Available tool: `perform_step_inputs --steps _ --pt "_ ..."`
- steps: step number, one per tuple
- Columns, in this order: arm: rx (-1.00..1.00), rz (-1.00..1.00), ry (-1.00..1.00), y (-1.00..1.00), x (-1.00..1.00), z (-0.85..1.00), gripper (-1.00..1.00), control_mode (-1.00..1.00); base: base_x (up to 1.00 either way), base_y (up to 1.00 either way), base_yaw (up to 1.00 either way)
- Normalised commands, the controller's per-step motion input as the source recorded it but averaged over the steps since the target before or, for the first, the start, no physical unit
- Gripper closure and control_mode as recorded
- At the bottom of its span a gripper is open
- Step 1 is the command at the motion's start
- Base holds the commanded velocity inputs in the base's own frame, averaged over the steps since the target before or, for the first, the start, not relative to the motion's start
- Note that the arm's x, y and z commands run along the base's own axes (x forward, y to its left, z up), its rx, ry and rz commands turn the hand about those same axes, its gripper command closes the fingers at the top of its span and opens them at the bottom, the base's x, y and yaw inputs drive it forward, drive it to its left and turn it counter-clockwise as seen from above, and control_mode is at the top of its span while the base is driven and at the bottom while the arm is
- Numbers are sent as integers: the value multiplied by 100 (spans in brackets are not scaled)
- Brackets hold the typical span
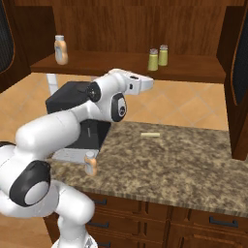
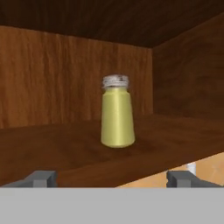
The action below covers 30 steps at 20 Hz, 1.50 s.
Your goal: Put the shaker and condiment bottle from the counter next to their counterparts in the cabinet.
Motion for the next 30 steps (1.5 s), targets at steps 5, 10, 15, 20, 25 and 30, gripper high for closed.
perform_step_inputs --steps 5,10,15,20,25,30 --pt "0 12 6 0 -91 -6 -100 -100 0 0 0" --pt "0 12 9 -4 -100 -16 -100 -100 0 0 0" --pt "0 14 18 -7 -91 -38 -100 -100 0 0 0" --pt "0 9 10 0 -92 -71 -100 -100 0 0 0" --pt "0 6 3 10 -69 -62 -100 -100 0 0 0" --pt "0 2 2 27 -15 -25 -100 -100 0 0 0"
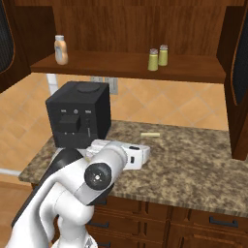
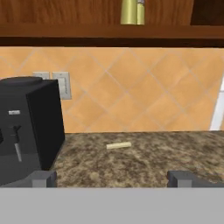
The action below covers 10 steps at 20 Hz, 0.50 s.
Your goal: Put the shaker and condiment bottle from the counter next to their counterparts in the cabinet.
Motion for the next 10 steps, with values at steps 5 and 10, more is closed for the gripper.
perform_step_inputs --steps 5,10 --pt "-1 8 0 24 -6 -15 -100 -100 0 0 0" --pt "-2 18 1 21 -5 -33 -100 -100 0 0 0"
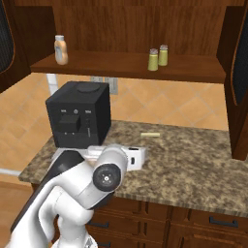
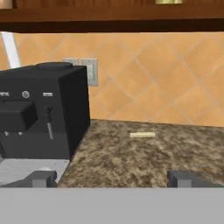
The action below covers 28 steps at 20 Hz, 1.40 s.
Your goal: Put the shaker and condiment bottle from the counter next to their counterparts in the cabinet.
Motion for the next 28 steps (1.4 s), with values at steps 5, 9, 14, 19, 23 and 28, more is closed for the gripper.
perform_step_inputs --steps 5,9,14,19,23,28 --pt "-5 22 1 32 -3 -42 -100 -100 0 0 0" --pt "-6 33 0 26 0 -48 -100 -100 0 0 0" --pt "-2 29 0 16 0 -39 -100 -100 0 0 0" --pt "-2 7 1 0 0 -21 -100 -100 0 0 0" --pt "-4 0 0 8 0 -4 -100 -100 0 0 0" --pt "-1 0 0 37 0 0 -100 -100 0 0 0"
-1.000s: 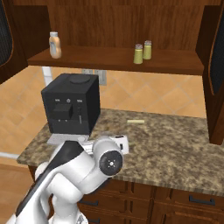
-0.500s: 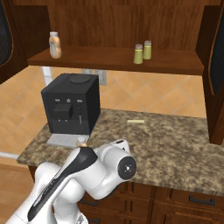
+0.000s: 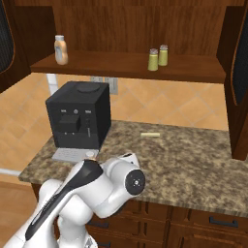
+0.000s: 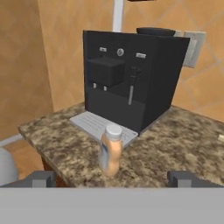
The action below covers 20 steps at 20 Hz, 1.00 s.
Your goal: Put the shaker and condiment bottle from the counter next to their counterparts in the cabinet.
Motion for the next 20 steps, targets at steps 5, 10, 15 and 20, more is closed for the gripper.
perform_step_inputs --steps 5,10,15,20 --pt "0 0 0 25 0 0 -100 -100 0 0 0" --pt "0 0 2 18 0 -13 -100 -100 0 0 0" --pt "0 0 18 8 7 -45 -100 -100 0 0 0" --pt "0 0 16 0 9 -14 -100 -100 0 0 0"
